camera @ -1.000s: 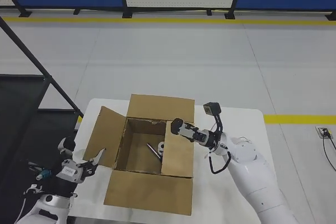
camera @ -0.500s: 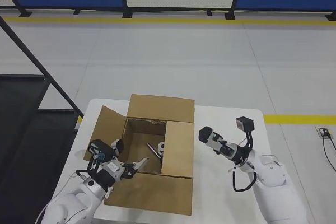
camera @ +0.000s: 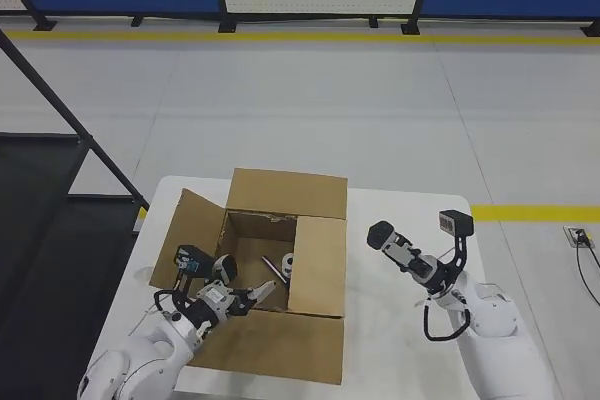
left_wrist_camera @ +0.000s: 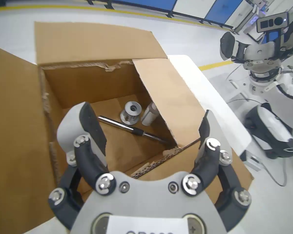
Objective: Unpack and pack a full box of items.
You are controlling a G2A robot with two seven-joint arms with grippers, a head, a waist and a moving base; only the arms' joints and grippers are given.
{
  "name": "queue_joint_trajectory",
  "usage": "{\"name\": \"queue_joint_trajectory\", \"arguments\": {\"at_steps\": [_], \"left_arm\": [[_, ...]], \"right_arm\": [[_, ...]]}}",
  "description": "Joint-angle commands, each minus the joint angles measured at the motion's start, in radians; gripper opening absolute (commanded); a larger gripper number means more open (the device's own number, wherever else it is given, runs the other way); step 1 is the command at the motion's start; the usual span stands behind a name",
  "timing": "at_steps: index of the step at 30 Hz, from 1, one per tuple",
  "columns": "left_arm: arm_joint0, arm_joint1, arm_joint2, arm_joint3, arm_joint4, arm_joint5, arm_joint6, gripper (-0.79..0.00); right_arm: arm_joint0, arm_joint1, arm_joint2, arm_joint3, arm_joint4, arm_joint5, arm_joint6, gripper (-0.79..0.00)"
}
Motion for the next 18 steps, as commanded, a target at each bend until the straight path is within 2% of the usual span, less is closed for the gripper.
{"name": "queue_joint_trajectory", "arguments": {"at_steps": [1, 6, 11, 18], "left_arm": [[-0.055, -0.002, 0.032, 0.054, -0.082, 0.016, -0.095, 0.0], [-0.192, -0.01, 0.092, 0.18, -0.278, 0.062, -0.291, 0.0], [-0.298, -0.017, 0.156, 0.297, -0.389, 0.072, -0.419, 0.0], [-0.384, -0.03, 0.236, 0.411, -0.486, 0.06, -0.476, 0.0]], "right_arm": [[-0.011, 0.009, 0.018, -0.003, 0.029, -0.014, 0.039, 0.0], [-0.058, 0.031, 0.062, -0.032, 0.067, -0.027, 0.041, 0.0], [-0.099, 0.049, 0.085, -0.048, 0.089, -0.038, 0.03, 0.0], [-0.129, 0.069, 0.094, -0.065, 0.106, -0.047, 0.02, 0.0]]}}
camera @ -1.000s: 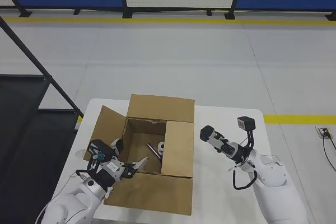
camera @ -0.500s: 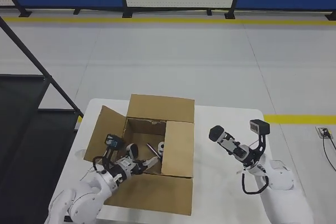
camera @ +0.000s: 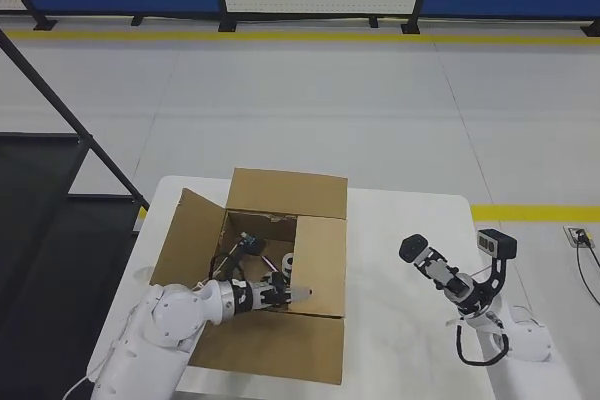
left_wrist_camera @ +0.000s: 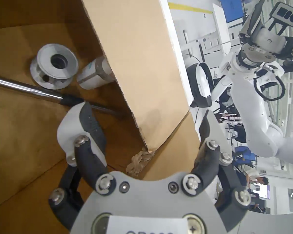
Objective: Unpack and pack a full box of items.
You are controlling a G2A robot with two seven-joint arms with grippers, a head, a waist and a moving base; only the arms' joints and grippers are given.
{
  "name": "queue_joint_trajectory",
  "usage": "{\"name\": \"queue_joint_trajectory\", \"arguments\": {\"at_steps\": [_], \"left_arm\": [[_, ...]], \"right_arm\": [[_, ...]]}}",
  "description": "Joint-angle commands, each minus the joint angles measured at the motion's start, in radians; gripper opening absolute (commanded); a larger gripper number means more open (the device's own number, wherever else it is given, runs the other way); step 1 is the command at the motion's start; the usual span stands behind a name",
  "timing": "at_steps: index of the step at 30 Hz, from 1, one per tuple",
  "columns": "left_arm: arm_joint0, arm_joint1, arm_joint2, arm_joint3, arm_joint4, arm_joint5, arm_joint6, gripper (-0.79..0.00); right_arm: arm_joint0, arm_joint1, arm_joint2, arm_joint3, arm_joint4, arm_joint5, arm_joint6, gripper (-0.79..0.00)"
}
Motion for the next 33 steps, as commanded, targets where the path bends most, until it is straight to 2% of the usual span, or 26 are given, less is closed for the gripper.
{"name": "queue_joint_trajectory", "arguments": {"at_steps": [1, 8, 18, 22, 27, 33], "left_arm": [[-0.017, -0.003, 0.019, 0.027, -0.024, -0.003, -0.003, 0.0], [-0.039, -0.009, 0.052, 0.046, -0.058, -0.019, 0.03, 0.0], [0.024, 0.005, 0.012, -0.111, -0.062, -0.015, 0.081, 0.0], [0.042, 0.007, 0.013, -0.187, -0.015, -0.003, 0.132, 0.0], [0.035, 0.0, 0.056, -0.234, -0.004, 0.002, 0.185, 0.0], [-0.024, -0.021, 0.155, -0.203, -0.009, -0.015, 0.231, 0.0]], "right_arm": [[-0.004, 0.005, 0.0, 0.001, 0.004, -0.003, -0.003, 0.0], [-0.012, 0.019, -0.01, 0.001, 0.012, -0.013, -0.013, 0.0], [-0.023, 0.036, -0.029, -0.005, 0.022, -0.045, -0.045, 0.0], [-0.031, 0.042, -0.016, 0.006, 0.035, -0.067, -0.076, 0.0], [-0.053, 0.046, 0.008, 0.006, 0.061, -0.089, -0.137, 0.0], [-0.111, 0.055, 0.053, -0.024, 0.1, -0.115, -0.17, 0.0]]}}
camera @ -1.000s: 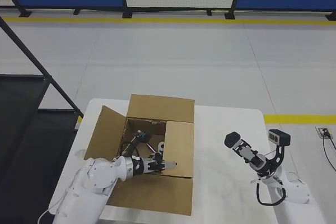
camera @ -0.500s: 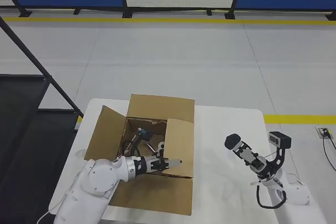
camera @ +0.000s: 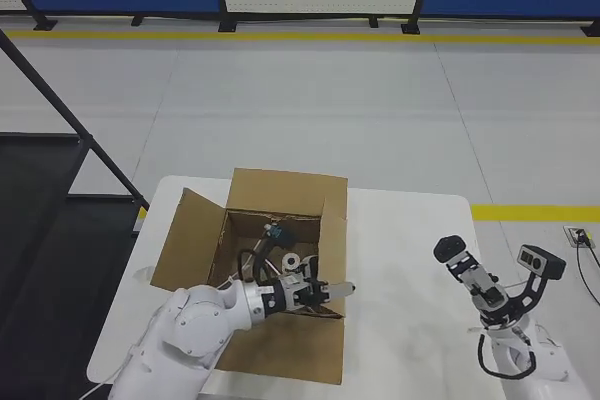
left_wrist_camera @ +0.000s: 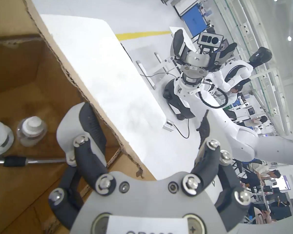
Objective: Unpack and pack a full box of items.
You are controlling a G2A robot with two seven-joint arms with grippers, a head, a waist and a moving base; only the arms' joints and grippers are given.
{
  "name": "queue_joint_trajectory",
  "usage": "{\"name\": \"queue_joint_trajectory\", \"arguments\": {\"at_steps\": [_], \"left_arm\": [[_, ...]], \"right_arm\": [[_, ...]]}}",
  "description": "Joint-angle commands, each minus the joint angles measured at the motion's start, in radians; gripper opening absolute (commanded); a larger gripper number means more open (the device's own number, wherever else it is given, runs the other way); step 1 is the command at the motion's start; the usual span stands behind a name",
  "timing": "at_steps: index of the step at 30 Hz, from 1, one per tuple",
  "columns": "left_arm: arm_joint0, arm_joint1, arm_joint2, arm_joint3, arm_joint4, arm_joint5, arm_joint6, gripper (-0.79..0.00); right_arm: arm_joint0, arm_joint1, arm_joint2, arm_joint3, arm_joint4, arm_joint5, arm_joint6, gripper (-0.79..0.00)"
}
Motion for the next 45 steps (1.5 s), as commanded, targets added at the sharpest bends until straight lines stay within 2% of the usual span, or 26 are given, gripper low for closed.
{"name": "queue_joint_trajectory", "arguments": {"at_steps": [1, 10, 21, 36, 45], "left_arm": [[-0.023, -0.007, 0.039, 0.015, 0.005, -0.016, -0.002, 0.0], [-0.112, -0.042, 0.178, 0.112, 0.04, -0.021, 0.026, 0.0], [-0.197, -0.084, 0.287, 0.236, 0.034, -0.014, 0.026, 0.0], [-0.241, -0.118, 0.347, 0.316, 0.037, -0.006, -0.01, 0.0], [-0.24, -0.113, 0.307, 0.288, 0.043, -0.02, -0.032, 0.0]], "right_arm": [[-0.024, 0.002, 0.018, -0.012, 0.009, 0.001, -0.005, 0.0], [-0.101, 0.006, 0.077, -0.049, 0.024, 0.001, -0.026, 0.0], [-0.109, 0.007, 0.096, -0.042, 0.024, 0.001, -0.02, 0.0], [-0.04, 0.018, 0.034, 0.043, 0.002, 0.01, 0.029, 0.0], [-0.023, 0.025, 0.014, 0.048, -0.003, 0.01, 0.029, 0.0]]}}
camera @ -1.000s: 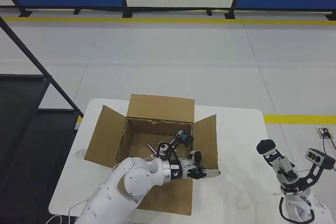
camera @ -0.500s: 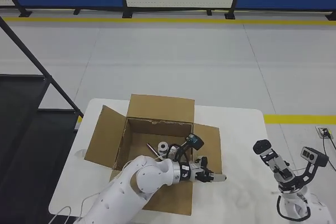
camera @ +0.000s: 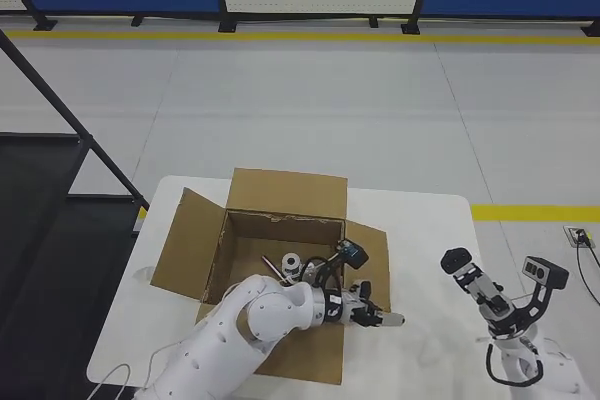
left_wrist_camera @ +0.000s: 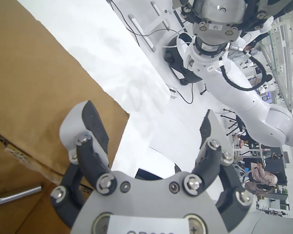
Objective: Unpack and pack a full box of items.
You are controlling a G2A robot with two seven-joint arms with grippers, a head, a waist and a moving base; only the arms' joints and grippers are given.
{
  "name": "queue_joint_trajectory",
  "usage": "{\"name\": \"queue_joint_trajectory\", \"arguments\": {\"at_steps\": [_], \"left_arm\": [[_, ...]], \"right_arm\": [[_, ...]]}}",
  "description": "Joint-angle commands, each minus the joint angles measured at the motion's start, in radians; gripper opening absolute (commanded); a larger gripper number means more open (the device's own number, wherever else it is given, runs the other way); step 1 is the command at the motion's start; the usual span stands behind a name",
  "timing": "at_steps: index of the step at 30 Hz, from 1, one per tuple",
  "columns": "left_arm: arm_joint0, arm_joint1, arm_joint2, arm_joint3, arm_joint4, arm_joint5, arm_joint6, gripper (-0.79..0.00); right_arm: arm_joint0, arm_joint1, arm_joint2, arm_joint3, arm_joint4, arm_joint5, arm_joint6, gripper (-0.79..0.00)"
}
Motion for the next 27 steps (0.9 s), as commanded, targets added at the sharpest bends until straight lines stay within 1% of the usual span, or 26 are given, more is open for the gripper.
{"name": "queue_joint_trajectory", "arguments": {"at_steps": [1, 7, 11, 16, 20, 24, 27], "left_arm": [[0.005, 0.005, -0.024, -0.022, -0.006, -0.005, -0.008, 0.0], [0.052, 0.034, -0.129, -0.124, -0.002, -0.014, -0.026, 0.0], [0.112, 0.062, -0.233, -0.226, 0.014, -0.02, -0.036, 0.0], [0.232, 0.098, -0.394, -0.354, 0.041, -0.029, -0.015, 0.0], [0.337, 0.123, -0.541, -0.448, 0.038, -0.041, 0.007, 0.0], [0.45, 0.143, -0.697, -0.531, 0.015, -0.056, 0.04, 0.0], [0.535, 0.154, -0.81, -0.573, -0.015, -0.072, 0.071, 0.0]], "right_arm": [[0.002, 0.002, -0.002, -0.005, -0.006, 0.001, -0.001, 0.0], [0.011, 0.008, 0.002, -0.046, -0.066, 0.023, -0.015, 0.0], [0.027, 0.013, -0.011, -0.107, -0.171, 0.074, -0.006, 0.0], [0.059, 0.016, -0.041, -0.185, -0.317, 0.157, -0.01, 0.0], [0.098, 0.014, -0.1, -0.237, -0.405, 0.223, -0.005, 0.0], [0.156, 0.011, -0.161, -0.251, -0.47, 0.281, 0.003, 0.0], [0.206, 0.006, -0.222, -0.256, -0.536, 0.33, 0.008, 0.0]]}}
